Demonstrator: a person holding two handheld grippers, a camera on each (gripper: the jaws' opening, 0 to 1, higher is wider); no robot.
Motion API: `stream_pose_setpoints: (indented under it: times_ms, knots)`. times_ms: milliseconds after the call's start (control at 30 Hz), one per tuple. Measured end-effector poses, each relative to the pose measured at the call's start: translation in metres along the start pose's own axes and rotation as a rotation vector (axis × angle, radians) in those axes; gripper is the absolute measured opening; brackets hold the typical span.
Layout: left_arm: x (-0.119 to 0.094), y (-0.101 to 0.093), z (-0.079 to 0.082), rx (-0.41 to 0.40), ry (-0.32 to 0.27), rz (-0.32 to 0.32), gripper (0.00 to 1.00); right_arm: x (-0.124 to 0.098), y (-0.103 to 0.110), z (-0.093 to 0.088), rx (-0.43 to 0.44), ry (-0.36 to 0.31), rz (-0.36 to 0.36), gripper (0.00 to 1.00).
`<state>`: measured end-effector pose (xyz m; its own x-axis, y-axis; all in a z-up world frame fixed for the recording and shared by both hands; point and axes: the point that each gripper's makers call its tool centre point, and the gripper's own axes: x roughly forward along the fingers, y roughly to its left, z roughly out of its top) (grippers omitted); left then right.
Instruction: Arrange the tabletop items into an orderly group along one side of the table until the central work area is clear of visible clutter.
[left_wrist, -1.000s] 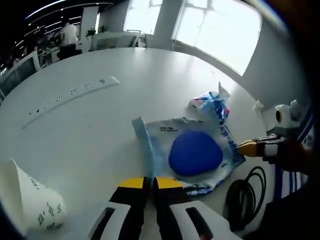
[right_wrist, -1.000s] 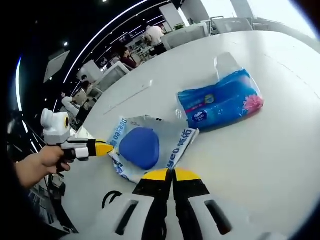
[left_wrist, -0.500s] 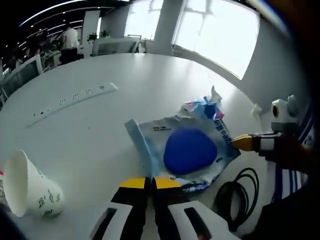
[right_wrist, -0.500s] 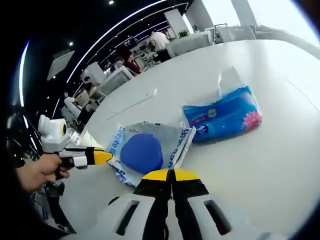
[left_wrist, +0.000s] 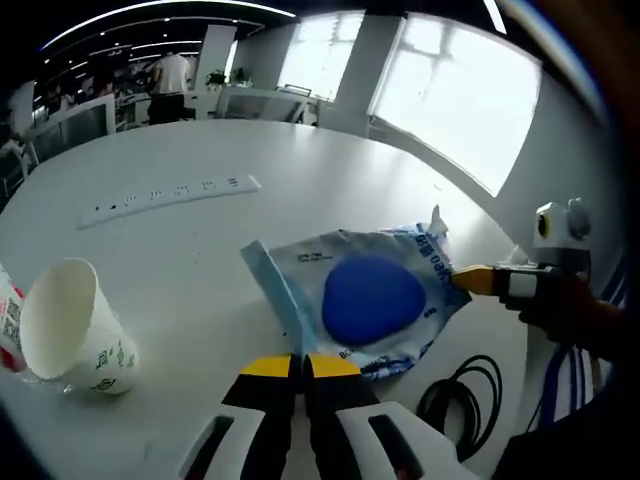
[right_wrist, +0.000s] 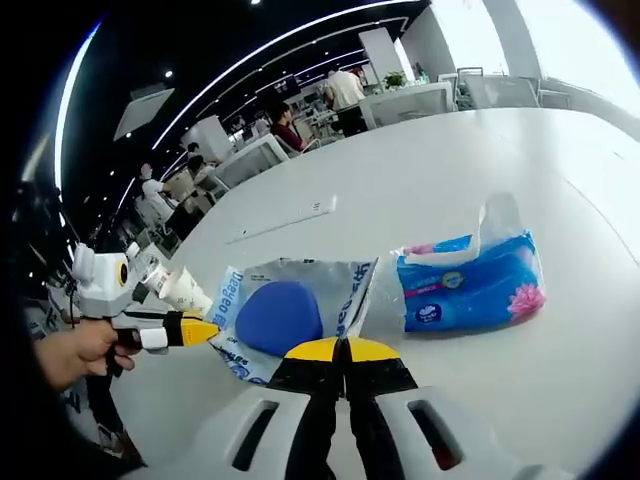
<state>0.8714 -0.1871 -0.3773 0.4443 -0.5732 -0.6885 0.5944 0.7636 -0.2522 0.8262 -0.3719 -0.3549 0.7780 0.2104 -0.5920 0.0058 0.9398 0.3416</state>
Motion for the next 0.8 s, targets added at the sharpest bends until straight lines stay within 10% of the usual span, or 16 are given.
stream_pose_setpoints:
  times_ms: [800]
  knots:
    - [-0.008, 0.04, -0.005, -0.098, -0.014, 0.097, 0.01, 0.043, 0.028, 0.012, -0.14, 0.055, 0.074, 0.0]
